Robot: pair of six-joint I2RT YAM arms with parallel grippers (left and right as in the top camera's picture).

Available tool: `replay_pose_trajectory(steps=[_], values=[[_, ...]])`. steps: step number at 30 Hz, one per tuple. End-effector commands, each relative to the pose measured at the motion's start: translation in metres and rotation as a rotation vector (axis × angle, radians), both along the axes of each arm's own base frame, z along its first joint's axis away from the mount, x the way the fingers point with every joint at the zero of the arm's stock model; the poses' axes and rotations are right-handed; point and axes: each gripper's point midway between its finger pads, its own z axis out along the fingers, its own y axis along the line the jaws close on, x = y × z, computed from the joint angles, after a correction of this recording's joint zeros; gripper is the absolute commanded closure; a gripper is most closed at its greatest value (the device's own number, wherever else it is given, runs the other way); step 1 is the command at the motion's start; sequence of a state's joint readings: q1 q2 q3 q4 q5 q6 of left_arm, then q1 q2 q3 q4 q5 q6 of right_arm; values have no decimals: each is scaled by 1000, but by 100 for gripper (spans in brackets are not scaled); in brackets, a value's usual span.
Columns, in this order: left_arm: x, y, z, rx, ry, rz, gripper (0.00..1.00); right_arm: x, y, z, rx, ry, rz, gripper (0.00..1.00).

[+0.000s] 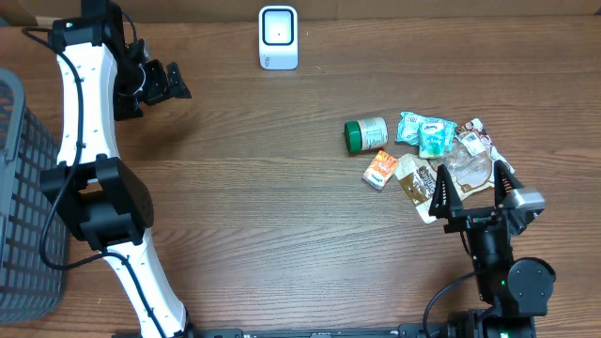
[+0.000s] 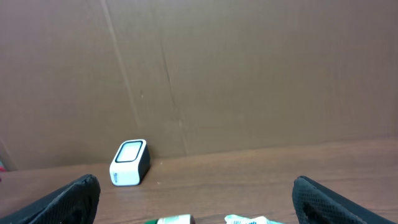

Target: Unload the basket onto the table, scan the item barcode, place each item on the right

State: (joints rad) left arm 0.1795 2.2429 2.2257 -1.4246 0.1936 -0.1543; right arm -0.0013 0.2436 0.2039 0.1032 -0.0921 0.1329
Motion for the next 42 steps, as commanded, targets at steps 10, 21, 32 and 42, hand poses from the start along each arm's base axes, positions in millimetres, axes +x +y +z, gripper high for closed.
replay_pose_trajectory(steps=[10, 21, 32, 42], values=[[1, 4, 4, 6, -13, 4, 0, -6, -1, -47, -4, 7, -2, 0], [1, 4, 4, 6, -13, 4, 1, -9, 0, -85, -3, 134, 1, 0], [1, 4, 4, 6, -13, 4, 1, -9, -1, -85, -3, 134, -1, 0], [1, 4, 4, 6, -13, 4, 0, -9, -1, -85, -3, 134, -1, 0]])
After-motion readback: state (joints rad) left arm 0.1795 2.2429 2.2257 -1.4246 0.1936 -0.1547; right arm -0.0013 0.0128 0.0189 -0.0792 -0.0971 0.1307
